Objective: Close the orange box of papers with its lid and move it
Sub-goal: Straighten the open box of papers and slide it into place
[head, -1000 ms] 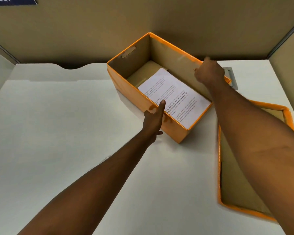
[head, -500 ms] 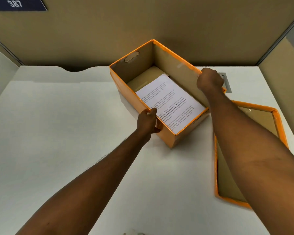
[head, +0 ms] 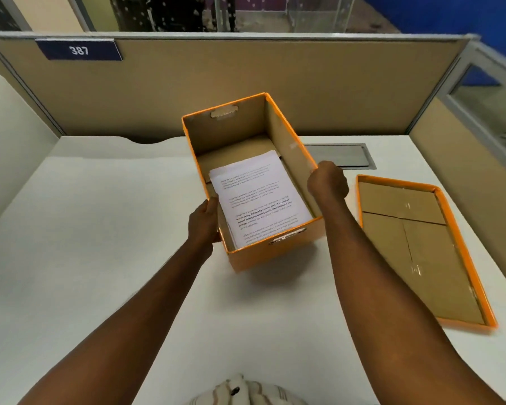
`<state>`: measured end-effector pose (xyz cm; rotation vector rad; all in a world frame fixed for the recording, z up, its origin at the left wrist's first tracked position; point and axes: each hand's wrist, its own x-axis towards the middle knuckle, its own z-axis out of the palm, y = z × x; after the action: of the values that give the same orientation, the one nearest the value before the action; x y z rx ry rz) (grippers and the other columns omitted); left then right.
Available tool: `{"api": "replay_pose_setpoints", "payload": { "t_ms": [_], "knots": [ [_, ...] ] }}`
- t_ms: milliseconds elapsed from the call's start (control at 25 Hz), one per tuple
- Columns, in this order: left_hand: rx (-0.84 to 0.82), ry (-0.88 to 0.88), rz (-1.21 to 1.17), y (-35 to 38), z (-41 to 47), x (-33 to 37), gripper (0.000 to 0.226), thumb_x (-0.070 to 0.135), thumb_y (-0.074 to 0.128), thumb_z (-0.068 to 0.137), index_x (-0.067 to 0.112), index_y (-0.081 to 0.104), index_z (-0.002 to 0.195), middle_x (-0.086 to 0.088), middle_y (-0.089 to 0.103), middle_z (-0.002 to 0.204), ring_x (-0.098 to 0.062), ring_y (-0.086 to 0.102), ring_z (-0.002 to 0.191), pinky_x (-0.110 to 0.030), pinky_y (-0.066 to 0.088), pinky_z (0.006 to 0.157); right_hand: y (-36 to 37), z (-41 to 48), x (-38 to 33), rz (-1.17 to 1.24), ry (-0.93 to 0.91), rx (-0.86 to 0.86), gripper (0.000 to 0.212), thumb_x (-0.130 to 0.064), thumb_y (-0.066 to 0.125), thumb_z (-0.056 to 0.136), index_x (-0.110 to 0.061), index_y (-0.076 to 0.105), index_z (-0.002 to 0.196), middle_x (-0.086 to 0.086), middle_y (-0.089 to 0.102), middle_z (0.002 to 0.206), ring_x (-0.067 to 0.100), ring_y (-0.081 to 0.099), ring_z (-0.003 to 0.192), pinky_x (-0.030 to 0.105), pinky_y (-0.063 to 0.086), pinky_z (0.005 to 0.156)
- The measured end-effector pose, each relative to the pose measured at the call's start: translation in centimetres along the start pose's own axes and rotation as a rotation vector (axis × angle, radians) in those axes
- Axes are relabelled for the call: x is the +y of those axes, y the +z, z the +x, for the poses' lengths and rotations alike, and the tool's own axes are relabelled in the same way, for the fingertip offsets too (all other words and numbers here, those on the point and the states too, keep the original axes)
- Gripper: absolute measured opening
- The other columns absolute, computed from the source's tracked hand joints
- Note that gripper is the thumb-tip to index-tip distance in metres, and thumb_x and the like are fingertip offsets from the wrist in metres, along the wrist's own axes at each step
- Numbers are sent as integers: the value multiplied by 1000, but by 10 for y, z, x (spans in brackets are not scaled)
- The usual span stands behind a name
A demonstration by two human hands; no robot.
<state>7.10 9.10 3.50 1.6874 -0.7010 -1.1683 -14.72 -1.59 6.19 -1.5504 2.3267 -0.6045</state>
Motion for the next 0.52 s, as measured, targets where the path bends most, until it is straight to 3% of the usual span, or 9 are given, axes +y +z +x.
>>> {"api": "replay_pose_setpoints", "payload": {
  "t_ms": [120,240,520],
  "knots": [
    [34,-2,32,-36,-8,-5,36,53,48,91,23,64,78,-2,70,84,-27,68,81,-47,58,73,4,-52,-4,60,-4,-36,20,-12,57,87,-5,61,105,16,66,108,37,62,99,32,40,68],
    [73,11,31,-78,-15,-10,37,55,50,90,25,66,75,3,69,78,-19,66,72,-34,56,64,15,-104,-19,114,8,-71,24,-21,52,92,-4,59,107,17,65,111,37,62,100,31,40,69],
    [112,35,71,-156,-22,-36,38,53,52,90,21,68,77,2,68,78,-22,66,76,-37,54,76,39,-195,-43,134,89,-154,24,-17,49,93,-2,54,112,17,63,114,36,61,103,31,41,69]
  ]
}}
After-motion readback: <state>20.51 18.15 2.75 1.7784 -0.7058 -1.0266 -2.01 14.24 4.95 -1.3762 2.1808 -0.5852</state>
